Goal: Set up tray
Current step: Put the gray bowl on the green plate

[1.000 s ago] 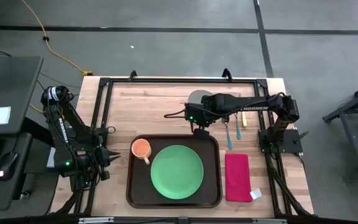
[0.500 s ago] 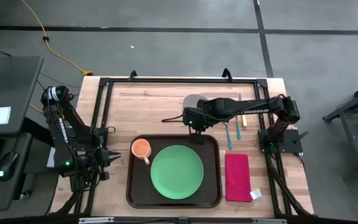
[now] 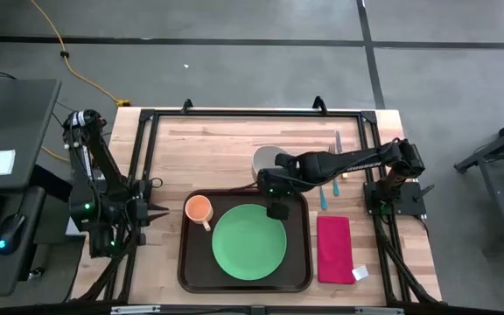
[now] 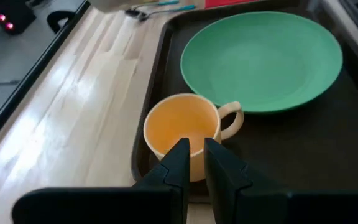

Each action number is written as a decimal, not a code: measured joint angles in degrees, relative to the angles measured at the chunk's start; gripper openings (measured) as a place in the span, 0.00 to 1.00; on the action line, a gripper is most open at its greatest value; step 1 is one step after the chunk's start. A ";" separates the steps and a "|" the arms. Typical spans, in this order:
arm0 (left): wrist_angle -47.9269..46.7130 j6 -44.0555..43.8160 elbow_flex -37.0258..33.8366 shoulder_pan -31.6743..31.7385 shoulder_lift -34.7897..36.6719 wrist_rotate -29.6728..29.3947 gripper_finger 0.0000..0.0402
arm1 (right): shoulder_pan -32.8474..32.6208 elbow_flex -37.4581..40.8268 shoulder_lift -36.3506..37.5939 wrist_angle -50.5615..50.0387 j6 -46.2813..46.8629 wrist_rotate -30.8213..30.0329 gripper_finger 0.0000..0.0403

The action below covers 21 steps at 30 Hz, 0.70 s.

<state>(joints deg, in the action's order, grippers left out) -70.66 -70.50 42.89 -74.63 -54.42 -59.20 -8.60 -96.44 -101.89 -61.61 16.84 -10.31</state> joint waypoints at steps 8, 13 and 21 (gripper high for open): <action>-0.40 7.69 0.00 -0.02 6.74 -0.59 0.20 | -3.49 -0.95 -0.02 0.83 1.35 -0.03 0.00; -1.77 9.85 0.00 0.00 9.47 -1.57 0.20 | -5.26 -3.82 -0.02 1.47 1.29 -0.91 0.00; -3.53 12.24 0.00 0.00 11.95 -1.57 0.20 | -7.41 -5.03 0.00 1.15 2.76 -0.90 0.00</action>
<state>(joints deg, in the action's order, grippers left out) -74.19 -58.26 42.89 -74.63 -42.47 -60.77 -16.01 -101.48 -101.89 -60.46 19.60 -11.21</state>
